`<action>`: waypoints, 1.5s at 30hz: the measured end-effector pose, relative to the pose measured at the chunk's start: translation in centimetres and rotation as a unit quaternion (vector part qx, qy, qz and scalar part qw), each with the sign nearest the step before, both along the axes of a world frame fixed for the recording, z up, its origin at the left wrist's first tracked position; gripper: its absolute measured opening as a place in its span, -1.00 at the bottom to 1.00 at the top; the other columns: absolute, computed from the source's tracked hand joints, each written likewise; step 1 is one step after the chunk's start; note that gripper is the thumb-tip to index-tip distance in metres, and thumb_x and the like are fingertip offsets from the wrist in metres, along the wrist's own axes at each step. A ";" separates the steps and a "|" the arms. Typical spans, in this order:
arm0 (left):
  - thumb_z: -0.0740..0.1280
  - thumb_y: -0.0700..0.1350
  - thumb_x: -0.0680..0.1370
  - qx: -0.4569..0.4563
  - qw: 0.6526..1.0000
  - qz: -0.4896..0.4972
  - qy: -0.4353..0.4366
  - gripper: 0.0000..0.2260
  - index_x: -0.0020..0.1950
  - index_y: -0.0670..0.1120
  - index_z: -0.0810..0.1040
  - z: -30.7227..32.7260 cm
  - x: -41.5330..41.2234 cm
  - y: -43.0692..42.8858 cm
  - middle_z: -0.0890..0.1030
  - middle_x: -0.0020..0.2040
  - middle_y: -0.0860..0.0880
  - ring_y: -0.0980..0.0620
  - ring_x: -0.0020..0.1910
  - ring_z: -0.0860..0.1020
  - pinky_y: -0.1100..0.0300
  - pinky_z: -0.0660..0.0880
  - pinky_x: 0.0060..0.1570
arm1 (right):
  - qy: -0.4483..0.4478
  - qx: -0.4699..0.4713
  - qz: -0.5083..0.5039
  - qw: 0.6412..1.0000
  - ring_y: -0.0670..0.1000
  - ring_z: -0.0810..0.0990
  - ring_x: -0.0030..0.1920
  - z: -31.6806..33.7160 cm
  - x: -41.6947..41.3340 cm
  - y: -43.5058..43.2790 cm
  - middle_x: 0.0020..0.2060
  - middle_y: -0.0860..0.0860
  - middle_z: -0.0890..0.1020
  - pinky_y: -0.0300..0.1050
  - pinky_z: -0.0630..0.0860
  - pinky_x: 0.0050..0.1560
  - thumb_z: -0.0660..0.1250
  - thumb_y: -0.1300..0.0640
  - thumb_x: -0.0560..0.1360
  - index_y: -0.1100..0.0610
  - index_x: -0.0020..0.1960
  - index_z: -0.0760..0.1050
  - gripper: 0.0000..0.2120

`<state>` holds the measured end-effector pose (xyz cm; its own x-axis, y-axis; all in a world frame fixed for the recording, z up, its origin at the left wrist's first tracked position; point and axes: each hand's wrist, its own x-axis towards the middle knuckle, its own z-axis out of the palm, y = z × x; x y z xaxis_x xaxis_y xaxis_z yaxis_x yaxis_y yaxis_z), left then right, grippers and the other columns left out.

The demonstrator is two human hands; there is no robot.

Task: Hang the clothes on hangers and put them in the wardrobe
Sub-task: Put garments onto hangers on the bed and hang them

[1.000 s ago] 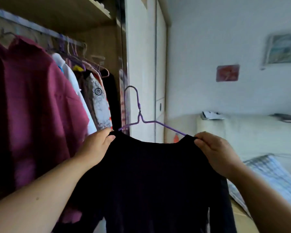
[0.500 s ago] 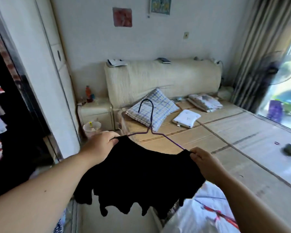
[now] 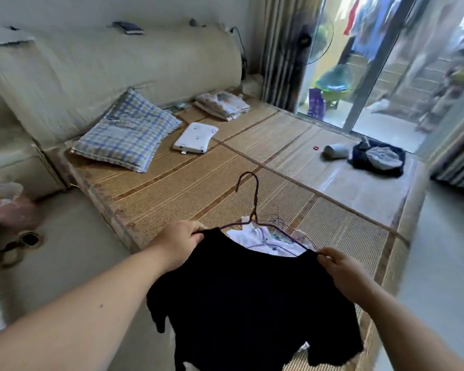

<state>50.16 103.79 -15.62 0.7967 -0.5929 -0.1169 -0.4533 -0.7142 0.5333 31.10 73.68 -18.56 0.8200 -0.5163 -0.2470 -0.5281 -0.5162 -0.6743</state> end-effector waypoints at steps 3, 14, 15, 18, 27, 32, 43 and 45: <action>0.25 -0.05 0.55 0.027 1.000 0.004 0.008 -0.83 0.07 0.11 0.58 -2.6 1.6 -5.1 0.62 -0.01 0.10 0.04 0.01 0.54 0.20 0.38 -0.11 | 0.034 0.005 -0.009 0.999 -0.08 0.53 -0.34 -2.9 1.4 -4.0 -0.34 -0.07 0.59 -0.21 0.35 -0.36 0.24 0.08 0.57 -0.09 -0.19 0.48 -0.83; 0.22 -0.03 0.55 0.116 0.987 0.053 0.098 -0.83 0.03 0.16 0.56 -13.7 8.4 -17.2 0.59 -0.06 0.14 0.03 -0.01 0.56 0.11 0.49 -0.01 | 0.142 0.007 -0.014 0.990 -0.02 0.56 -0.28 -15.0 8.9 -14.3 -0.27 -0.05 0.60 -0.19 0.40 -0.35 0.20 0.04 0.58 -0.03 0.03 0.49 -0.89; 0.21 -0.02 0.55 0.121 0.986 0.055 0.096 -0.81 0.10 0.15 0.56 -14.3 8.9 -17.6 0.58 0.01 0.12 0.03 0.04 0.54 0.13 0.47 0.02 | 0.147 0.012 -0.021 0.989 -0.04 0.55 -0.31 -16.0 9.3 -14.8 -0.27 -0.06 0.60 -0.21 0.38 -0.40 0.19 0.03 0.58 -0.05 0.08 0.49 -0.87; 0.23 0.02 0.54 0.136 0.984 0.069 0.096 -0.62 0.37 0.14 0.39 -15.2 9.7 -18.1 0.43 0.28 0.04 0.01 0.21 0.45 0.13 0.39 0.14 | 0.150 0.027 -0.035 0.988 0.03 0.57 -0.18 -17.7 10.5 -15.6 0.02 0.05 0.64 -0.19 0.45 -0.27 0.16 0.10 0.58 -0.01 0.35 0.37 -0.66; 0.26 -0.01 0.52 0.139 0.978 0.113 0.103 -0.48 0.48 0.08 0.24 -12.2 7.7 -13.7 0.22 0.48 0.01 -0.01 0.43 0.24 0.07 0.24 0.39 | 0.169 -0.058 0.176 0.968 0.10 0.36 0.36 -13.8 18.1 -9.2 0.40 0.06 0.34 -0.02 0.36 0.24 0.13 0.13 0.57 -0.03 0.49 0.14 -0.50; 0.26 0.01 0.53 0.127 0.983 0.130 0.036 -0.48 0.48 0.15 0.22 -5.1 6.4 -8.5 0.16 0.51 0.05 -0.02 0.41 0.30 0.04 0.29 0.35 | 0.033 -0.097 0.368 0.924 0.04 0.36 0.34 -6.2 23.3 2.1 0.39 -0.03 0.33 -0.06 0.35 0.24 0.17 0.04 0.55 -0.08 0.46 0.21 -0.52; 0.27 0.07 0.45 0.193 0.904 0.314 -0.217 -0.42 0.46 0.10 0.23 10.9 -1.9 17.0 0.27 0.47 0.02 0.00 0.41 0.29 0.13 0.26 0.37 | -0.223 -0.150 0.588 0.763 0.08 0.37 0.33 11.1 25.5 31.0 0.38 -0.03 0.33 0.02 0.38 0.28 0.24 -0.11 0.50 -0.15 0.45 0.12 -0.43; 0.27 0.07 0.45 0.219 0.878 0.354 -0.239 -0.43 0.46 0.10 0.25 13.4 -4.3 21.8 0.28 0.47 0.02 0.00 0.42 0.28 0.13 0.26 0.38 | -0.253 -0.158 0.613 0.732 0.06 0.35 0.35 13.3 24.7 36.1 0.39 -0.07 0.31 0.03 0.35 0.31 0.24 -0.11 0.49 -0.17 0.45 0.14 -0.44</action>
